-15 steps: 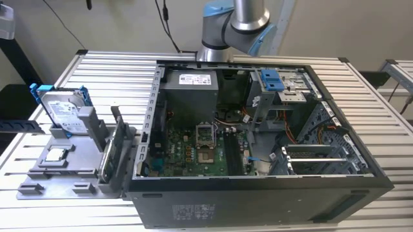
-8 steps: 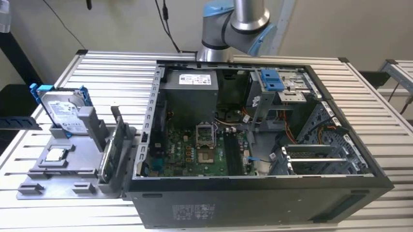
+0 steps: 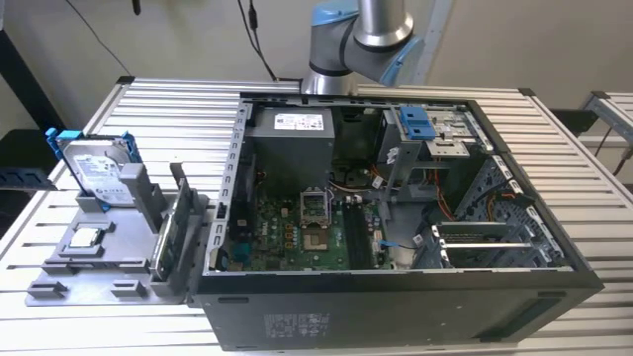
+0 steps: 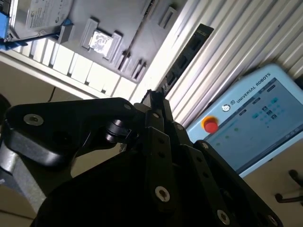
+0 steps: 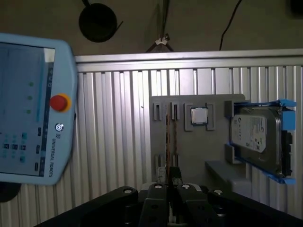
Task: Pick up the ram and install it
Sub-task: 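Pick up the ram and move it above insertion slot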
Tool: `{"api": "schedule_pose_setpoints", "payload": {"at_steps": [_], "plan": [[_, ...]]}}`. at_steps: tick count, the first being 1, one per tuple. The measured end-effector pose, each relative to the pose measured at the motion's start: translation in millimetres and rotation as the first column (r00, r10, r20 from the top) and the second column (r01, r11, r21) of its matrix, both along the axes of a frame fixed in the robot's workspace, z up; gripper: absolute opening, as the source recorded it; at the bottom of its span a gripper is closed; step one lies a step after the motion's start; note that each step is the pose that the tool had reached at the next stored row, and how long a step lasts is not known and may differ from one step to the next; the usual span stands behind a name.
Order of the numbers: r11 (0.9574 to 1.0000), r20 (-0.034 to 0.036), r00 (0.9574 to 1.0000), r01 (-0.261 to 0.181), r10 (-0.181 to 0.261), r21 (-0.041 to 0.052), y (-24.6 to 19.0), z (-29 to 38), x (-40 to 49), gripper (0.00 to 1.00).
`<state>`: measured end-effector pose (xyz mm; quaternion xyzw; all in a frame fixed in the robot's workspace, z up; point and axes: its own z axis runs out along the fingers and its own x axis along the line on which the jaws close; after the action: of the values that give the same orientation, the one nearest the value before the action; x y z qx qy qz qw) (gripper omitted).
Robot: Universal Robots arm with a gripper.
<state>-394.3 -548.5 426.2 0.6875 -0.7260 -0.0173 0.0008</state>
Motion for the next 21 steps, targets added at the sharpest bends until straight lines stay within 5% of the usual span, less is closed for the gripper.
{"api": "schedule_pose_setpoints", "payload": {"at_steps": [7, 21], "plan": [[1.0000, 0.0000, 1.0000, 0.000, 0.000, 0.0000, 0.0, 10.3, 0.0, 0.14], [1.0000, -0.0002, 1.0000, 0.000, 0.000, -0.0002, 0.0, 11.1, 0.9, 0.14]]}}
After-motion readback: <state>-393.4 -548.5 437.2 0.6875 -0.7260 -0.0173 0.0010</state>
